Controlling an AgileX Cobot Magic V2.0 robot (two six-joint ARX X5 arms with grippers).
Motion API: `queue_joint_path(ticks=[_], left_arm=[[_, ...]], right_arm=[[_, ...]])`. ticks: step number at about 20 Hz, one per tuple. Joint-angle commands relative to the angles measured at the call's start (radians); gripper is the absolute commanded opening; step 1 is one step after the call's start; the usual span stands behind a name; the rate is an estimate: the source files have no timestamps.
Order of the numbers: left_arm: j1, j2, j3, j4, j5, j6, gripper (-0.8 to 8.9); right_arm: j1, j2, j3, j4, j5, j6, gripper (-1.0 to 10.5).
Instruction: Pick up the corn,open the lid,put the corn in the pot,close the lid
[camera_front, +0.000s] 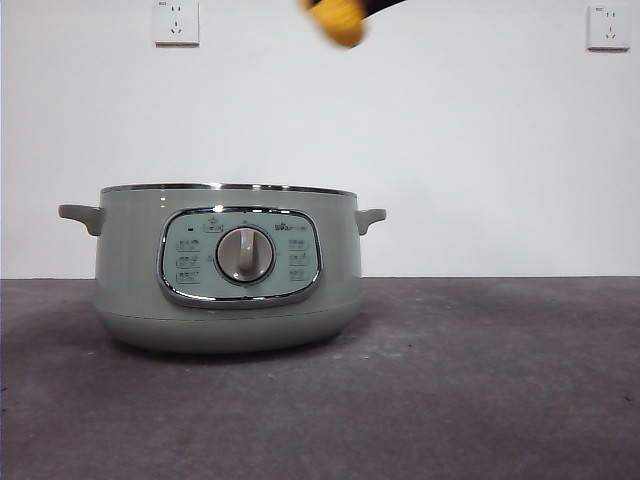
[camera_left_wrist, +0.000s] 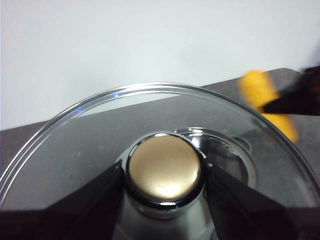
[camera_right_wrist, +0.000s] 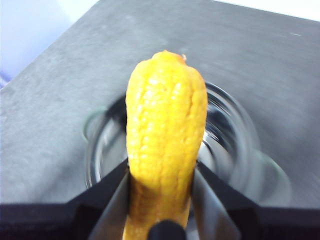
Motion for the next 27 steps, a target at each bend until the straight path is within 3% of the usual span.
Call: queue_joint_path(ticks=[1,6,11,27], left_arm=[[0.003,-0.042,0.002,0.01,0.01,0.0,-0.08],[0.002,-0.065,0.002,-0.001,0.01,-0.009,-0.08],[-0.003,-0.065,0.002,-0.002,0.011,-0.011,-0.08],[-0.039,-0.065,0.002,-0.03,0.01,-0.012,-0.08]], right_arm=[[0.037,0.159,0.133,0.003,0.005,0.003,-0.1],[0.093,0.423,0.322,0.014,0.084,-0.019,-0.1],[0.105,0.545,0.33,0.031,0.129,-0.021,-0.1],[0.105,0.644,0.33,-0.129,0.178,-0.065,-0.1]])
